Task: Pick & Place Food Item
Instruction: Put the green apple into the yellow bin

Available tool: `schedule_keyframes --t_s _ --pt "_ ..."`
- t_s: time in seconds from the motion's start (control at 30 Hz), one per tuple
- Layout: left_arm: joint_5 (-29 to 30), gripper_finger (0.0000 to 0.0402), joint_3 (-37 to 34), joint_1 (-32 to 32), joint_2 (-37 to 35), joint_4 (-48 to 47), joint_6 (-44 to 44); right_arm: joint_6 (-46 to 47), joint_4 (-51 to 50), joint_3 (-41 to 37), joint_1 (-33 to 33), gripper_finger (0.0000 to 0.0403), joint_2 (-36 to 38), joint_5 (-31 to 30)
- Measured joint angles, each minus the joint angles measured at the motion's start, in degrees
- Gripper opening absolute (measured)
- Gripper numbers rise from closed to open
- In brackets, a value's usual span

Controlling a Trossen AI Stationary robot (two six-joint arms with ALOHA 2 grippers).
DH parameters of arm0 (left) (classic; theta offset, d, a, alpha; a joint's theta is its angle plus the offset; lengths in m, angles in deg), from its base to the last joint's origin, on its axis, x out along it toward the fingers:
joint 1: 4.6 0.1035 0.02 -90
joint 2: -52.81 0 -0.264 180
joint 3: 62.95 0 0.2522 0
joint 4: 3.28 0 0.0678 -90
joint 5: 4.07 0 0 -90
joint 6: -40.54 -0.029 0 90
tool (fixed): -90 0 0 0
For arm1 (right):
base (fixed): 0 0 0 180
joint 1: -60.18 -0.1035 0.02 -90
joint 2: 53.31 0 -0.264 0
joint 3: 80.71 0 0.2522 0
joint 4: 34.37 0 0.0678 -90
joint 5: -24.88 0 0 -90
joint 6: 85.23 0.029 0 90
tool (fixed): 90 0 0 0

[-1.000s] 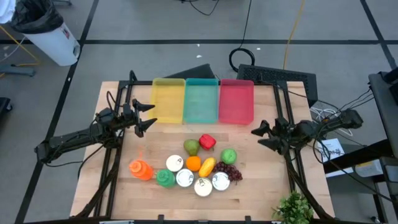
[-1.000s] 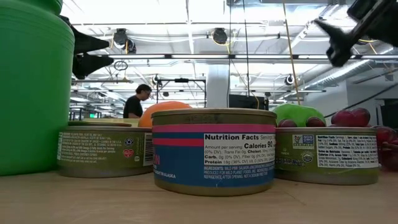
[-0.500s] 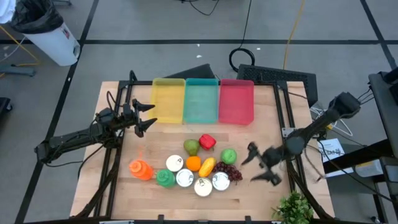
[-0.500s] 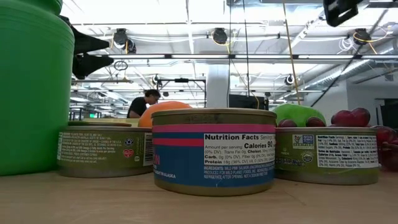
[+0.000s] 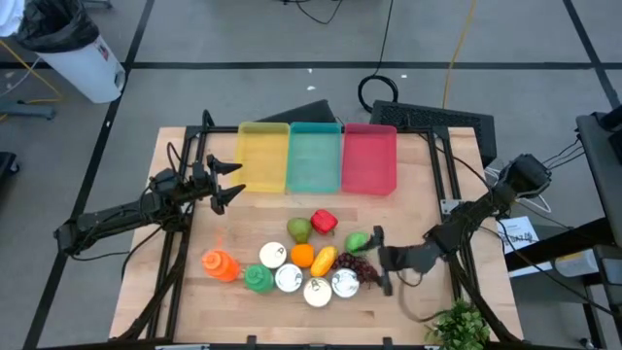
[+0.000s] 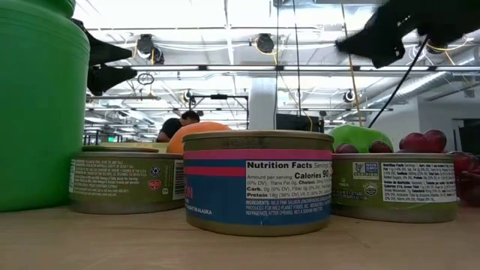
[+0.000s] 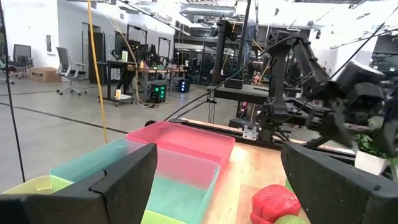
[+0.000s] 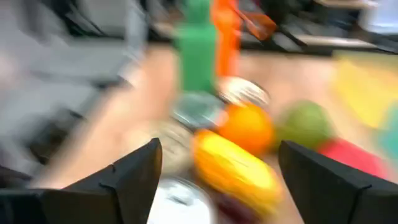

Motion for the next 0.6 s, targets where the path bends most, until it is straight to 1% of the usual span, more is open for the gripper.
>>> schedule_keyframes --t_s 0.07,0.13,0.23,0.37,0.6 --pt "0.0 0.0351 0.0 0.0 0.0 0.0 0.0 1.2 -7.9 2.3 0.0 0.0326 -0.5 -5.3" --pt "0.0 0.0351 0.0 0.0 0.0 0.0 0.0 3.7 -12.4 2.7 0.2 0.0338 -0.9 -7.6" --pt "0.0 0.0351 0.0 0.0 0.0 0.0 0.0 7.7 -16.6 2.7 1.5 0.0351 -0.9 -7.4" --pt "0.0 0.0351 0.0 0.0 0.0 0.0 0.0 11.9 -21.8 2.7 3.2 0.0354 -0.9 -7.4" --pt "0.0 0.0351 0.0 0.0 0.0 0.0 0.0 13.7 -20.2 -0.2 5.1 0.0353 -0.8 -3.3"
